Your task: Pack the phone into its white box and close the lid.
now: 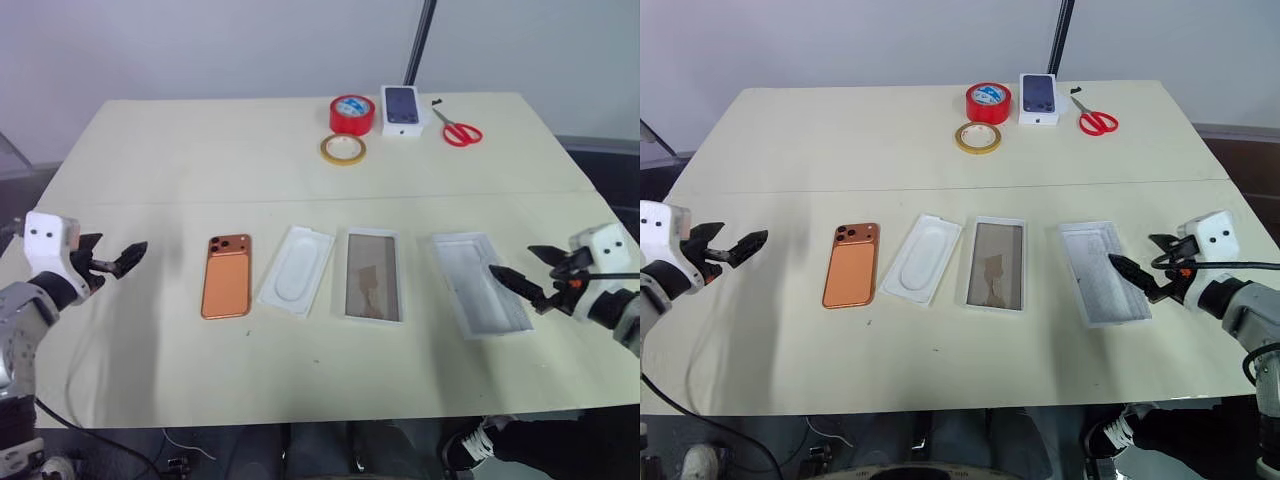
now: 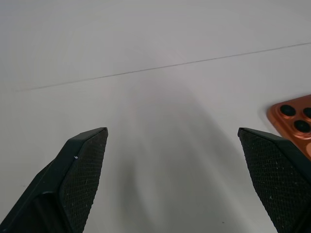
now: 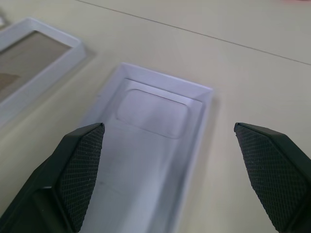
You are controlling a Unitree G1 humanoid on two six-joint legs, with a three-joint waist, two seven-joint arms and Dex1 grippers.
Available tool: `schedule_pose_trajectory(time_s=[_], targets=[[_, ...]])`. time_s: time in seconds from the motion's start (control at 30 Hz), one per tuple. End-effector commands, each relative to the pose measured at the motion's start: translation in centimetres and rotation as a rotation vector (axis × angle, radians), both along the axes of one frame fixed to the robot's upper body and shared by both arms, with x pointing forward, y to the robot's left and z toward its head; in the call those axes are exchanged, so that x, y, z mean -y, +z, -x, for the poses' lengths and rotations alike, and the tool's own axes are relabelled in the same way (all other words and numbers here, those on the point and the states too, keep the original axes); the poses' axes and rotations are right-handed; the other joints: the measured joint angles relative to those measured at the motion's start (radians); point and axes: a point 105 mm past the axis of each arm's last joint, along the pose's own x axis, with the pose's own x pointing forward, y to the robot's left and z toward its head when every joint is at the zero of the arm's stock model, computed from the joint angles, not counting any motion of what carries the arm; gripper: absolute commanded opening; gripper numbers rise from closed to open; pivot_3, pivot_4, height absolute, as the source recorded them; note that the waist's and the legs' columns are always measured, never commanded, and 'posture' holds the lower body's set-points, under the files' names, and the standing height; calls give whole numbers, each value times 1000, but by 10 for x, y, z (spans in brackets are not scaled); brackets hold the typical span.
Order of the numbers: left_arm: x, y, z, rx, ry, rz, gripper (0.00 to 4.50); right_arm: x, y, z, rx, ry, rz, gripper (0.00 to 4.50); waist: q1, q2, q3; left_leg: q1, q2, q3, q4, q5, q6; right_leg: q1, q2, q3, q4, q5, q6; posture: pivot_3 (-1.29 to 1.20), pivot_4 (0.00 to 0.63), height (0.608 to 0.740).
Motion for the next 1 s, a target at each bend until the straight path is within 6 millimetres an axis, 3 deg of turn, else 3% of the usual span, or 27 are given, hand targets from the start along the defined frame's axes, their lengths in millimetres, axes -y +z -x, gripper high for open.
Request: schedule_pose_trajectory(time_s=[0.03, 0.2, 0.33, 0.47, 0.57, 0.7, 0.83, 1.0], targets=[[1, 15, -1, 54, -1, -11, 4500, -9, 16, -2, 61, 31, 12, 4469, 0, 0, 0, 0, 0, 0, 0, 0, 0, 0, 0, 0, 0, 0, 0, 0, 150, 717], [9, 16, -4, 63, -14, 0, 4500, -16, 19, -5, 77, 49, 14, 4469, 0, 0, 0, 0, 0, 0, 0, 0, 0, 0, 0, 0, 0, 0, 0, 0, 150, 717], [31, 18, -11, 73, -79, 11, 4500, -34, 21, -9, 87, 112, 45, 4469, 1, 0, 0, 0, 0, -1, 0, 0, 0, 0, 0, -1, 0, 0, 0, 0, 150, 717], [75, 18, -18, 72, -201, 71, 4500, -58, 22, -20, 102, 176, 107, 4469, 2, 0, 0, -1, -1, -1, 1, 0, 0, 1, 0, -1, 0, 0, 0, 0, 150, 717], [124, 9, -20, 11, -349, 80, 4500, -81, 25, -24, 130, 247, 129, 4469, 3, 0, 0, -1, -1, -2, 1, 0, 0, 0, 0, -2, 0, 0, 0, 0, 150, 717], [163, 2, -25, -89, -408, 77, 4500, -100, 26, -25, 145, 298, 123, 4469, 3, 0, 0, -2, -1, -5, 3, 0, 0, 1, 0, -4, 0, 0, 0, 0, 150, 717], [189, -7, -25, -252, -454, 89, 4500, -113, 27, -25, 156, 339, 118, 4469, 2, 0, 0, -2, -1, -6, 3, 0, 0, 1, 2, -4, 0, 0, 0, 0, 150, 717], [206, -17, -23, -437, -478, 164, 4500, -122, 26, -16, 157, 368, 122, 4469, 3, 0, 0, -3, -2, -9, 3, 0, 0, 2, 1, -7, 0, 0, 0, 0, 150, 717]])
